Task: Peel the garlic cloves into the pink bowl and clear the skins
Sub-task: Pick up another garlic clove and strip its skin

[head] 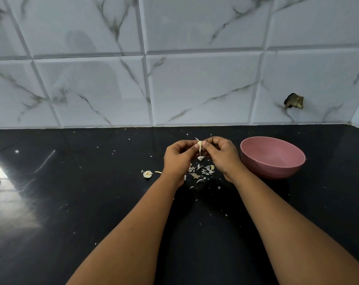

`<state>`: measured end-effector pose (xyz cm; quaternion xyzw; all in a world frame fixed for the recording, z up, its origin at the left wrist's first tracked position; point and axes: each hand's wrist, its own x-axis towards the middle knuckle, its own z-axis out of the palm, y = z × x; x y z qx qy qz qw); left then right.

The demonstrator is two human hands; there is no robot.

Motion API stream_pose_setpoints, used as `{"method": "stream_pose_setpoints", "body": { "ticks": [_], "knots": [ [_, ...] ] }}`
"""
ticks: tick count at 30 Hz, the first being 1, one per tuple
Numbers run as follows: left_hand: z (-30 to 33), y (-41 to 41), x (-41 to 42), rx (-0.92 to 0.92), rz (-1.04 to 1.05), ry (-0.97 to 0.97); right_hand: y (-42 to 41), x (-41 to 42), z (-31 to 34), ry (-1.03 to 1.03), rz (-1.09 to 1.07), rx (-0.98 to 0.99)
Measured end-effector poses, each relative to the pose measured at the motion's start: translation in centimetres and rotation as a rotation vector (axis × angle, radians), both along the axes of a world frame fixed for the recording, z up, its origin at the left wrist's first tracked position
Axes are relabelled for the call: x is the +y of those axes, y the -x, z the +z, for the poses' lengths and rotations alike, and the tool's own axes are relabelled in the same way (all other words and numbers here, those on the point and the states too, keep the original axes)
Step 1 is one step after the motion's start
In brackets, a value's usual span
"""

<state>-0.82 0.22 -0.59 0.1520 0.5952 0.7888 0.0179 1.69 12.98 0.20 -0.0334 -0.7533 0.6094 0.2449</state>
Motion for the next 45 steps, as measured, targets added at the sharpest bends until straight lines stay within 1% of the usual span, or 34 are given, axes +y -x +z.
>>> {"method": "stream_pose_setpoints", "body": {
  "ticks": [4,5,10,14,17,20,22,24,25,28,29,31,34,35,37,41,43,45],
  "knots": [
    [0.2,-0.5,0.5,-0.007,-0.044,-0.001,0.3,-0.2,-0.3,-0.220,-0.038,-0.066],
    [0.2,-0.6,0.6,-0.001,-0.053,0.002,0.3,-0.2,-0.3,-0.247,-0.042,-0.066],
    [0.6,-0.9,0.4,-0.019,-0.111,-0.045,0.3,-0.2,-0.1,-0.266,-0.058,-0.063],
    [0.8,-0.9,0.3,-0.066,-0.158,-0.100,0.2,-0.3,0.0,-0.178,-0.025,-0.049],
    [0.8,-0.8,0.2,-0.129,-0.192,-0.165,0.3,-0.6,-0.1,-0.064,0.015,-0.045],
    [0.8,-0.7,0.1,-0.136,-0.196,-0.175,0.3,-0.8,0.0,0.073,0.052,-0.071],
    [0.8,-0.7,0.1,-0.133,-0.189,-0.171,0.3,-0.6,0.1,0.137,0.037,-0.095],
    [0.8,-0.6,0.1,-0.141,-0.179,-0.174,0.3,-0.3,0.4,0.142,-0.010,-0.115],
    [0.8,-0.6,0.0,-0.147,-0.175,-0.172,0.2,0.0,0.4,0.078,-0.053,-0.116],
    [0.8,-0.5,0.1,-0.158,-0.160,-0.143,0.1,0.8,0.2,-0.344,-0.176,-0.113],
    [0.8,-0.5,0.1,-0.158,-0.156,-0.139,-0.1,0.9,0.2,-0.429,-0.191,-0.098],
    [0.7,-0.3,0.1,-0.150,-0.143,-0.138,-0.4,1.0,0.1,-0.526,-0.181,-0.063],
    [0.7,-0.2,0.0,-0.127,-0.117,-0.132,-0.6,1.0,0.2,-0.641,-0.165,-0.135],
    [0.7,-0.1,0.0,-0.120,-0.113,-0.131,-0.7,1.0,0.2,-0.635,-0.168,-0.162],
    [0.6,0.0,-0.1,-0.115,-0.111,-0.136,-0.8,1.1,0.3,-0.561,-0.176,-0.163],
    [0.7,-0.1,-0.1,-0.121,-0.113,-0.146,-0.6,0.9,0.4,-0.409,-0.153,-0.040],
    [0.7,-0.1,0.0,-0.116,-0.095,-0.126,-0.4,0.8,0.4,-0.285,-0.120,0.018],
    [0.6,0.0,0.0,-0.102,-0.075,-0.108,-0.3,0.8,0.5,-0.239,-0.127,0.061]
  ]
}}
